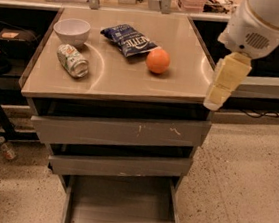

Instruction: Place orange into bottom drawer

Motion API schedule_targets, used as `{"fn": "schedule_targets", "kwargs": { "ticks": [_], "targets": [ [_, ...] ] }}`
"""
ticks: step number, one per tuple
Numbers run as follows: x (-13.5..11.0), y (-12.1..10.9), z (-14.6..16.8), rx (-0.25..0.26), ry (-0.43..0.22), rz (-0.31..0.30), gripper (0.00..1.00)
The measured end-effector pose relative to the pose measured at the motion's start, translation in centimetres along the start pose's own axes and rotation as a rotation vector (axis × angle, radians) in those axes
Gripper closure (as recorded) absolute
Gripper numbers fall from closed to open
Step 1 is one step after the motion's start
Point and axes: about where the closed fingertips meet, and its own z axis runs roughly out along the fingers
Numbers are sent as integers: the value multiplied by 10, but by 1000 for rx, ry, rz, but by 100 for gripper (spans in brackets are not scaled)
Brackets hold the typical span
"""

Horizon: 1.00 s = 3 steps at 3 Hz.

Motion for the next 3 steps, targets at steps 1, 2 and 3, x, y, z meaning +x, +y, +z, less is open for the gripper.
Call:
{"fn": "schedule_targets", "kwargs": {
  "ticks": [1,2,3],
  "targets": [
    [-20,-11,7,-4,-22,-17,0],
    [-16,-8,6,6,-60,9,0],
    [-19,-23,31,46,-112,95,0]
  ]
}}
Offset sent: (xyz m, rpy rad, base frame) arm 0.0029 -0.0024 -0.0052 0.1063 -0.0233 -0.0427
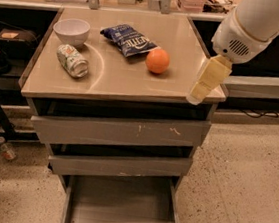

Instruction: Place orange into bottom drawer

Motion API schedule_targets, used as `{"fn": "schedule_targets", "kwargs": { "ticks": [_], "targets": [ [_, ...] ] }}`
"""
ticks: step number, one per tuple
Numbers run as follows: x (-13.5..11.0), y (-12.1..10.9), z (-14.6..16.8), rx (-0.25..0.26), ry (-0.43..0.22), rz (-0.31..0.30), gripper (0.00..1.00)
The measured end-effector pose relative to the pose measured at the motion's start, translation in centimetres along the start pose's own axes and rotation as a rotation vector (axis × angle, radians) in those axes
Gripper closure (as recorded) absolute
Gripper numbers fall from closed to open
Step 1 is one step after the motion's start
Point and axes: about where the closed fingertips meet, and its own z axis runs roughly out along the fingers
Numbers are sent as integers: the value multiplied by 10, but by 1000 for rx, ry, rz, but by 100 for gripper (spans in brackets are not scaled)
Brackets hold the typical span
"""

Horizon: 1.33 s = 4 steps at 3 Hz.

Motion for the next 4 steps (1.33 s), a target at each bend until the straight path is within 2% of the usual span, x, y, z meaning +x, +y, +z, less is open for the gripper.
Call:
{"fn": "schedule_targets", "kwargs": {
  "ticks": [1,2,3,4],
  "targets": [
    [-17,-37,24,80,-56,71,0],
    [-33,-68,43,126,-87,106,0],
    [-52,-93,66,132,-106,116,0],
    [-62,-107,86,120,-119,127,0]
  ]
}}
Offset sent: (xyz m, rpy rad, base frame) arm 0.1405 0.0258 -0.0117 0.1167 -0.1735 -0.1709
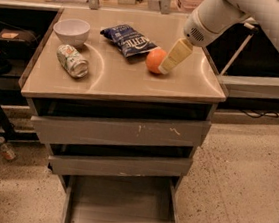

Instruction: Place orange into bottom drawer

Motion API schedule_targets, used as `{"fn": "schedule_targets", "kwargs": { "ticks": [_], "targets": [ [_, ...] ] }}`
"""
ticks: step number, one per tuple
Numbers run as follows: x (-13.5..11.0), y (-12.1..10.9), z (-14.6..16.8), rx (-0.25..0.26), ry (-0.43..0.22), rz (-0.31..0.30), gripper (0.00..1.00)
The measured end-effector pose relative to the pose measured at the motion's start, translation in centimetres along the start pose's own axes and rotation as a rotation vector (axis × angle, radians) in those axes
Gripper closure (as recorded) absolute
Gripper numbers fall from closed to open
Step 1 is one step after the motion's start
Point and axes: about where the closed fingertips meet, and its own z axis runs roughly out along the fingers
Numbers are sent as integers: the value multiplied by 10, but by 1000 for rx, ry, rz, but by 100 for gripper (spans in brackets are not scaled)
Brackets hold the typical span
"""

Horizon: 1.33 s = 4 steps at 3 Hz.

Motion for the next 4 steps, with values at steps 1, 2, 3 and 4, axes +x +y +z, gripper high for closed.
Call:
{"fn": "schedule_targets", "kwargs": {
  "ticks": [1,2,3,4],
  "targets": [
    [-9,2,25,-49,-13,8,0],
    [-14,9,44,-96,-14,16,0],
    [-19,16,61,-133,-10,19,0],
    [-22,19,76,-159,3,11,0]
  ]
}}
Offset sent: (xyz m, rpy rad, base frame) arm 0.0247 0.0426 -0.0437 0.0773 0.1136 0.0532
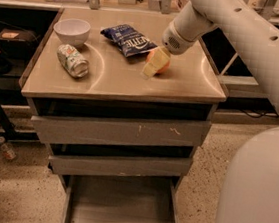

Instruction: Place orange into bottom drawer

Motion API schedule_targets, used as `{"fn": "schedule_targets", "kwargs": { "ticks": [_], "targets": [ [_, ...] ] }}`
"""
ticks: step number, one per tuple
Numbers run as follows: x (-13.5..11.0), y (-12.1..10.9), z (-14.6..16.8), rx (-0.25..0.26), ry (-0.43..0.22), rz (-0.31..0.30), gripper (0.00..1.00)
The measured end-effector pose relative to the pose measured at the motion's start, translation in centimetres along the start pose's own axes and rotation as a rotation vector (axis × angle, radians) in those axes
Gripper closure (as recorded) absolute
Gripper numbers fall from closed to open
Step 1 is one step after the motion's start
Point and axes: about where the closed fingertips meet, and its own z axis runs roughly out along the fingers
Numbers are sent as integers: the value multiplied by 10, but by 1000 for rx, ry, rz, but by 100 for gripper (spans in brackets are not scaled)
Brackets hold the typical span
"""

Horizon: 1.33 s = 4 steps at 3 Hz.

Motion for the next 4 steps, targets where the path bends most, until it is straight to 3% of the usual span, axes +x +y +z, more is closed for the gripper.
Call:
{"fn": "schedule_targets", "kwargs": {
  "ticks": [1,2,4],
  "targets": [
    [-4,-1,13,-19,12,-10,0],
    [-8,-6,21,-7,36,-49,0],
    [-8,-6,22,-7,37,-49,42]
  ]
}}
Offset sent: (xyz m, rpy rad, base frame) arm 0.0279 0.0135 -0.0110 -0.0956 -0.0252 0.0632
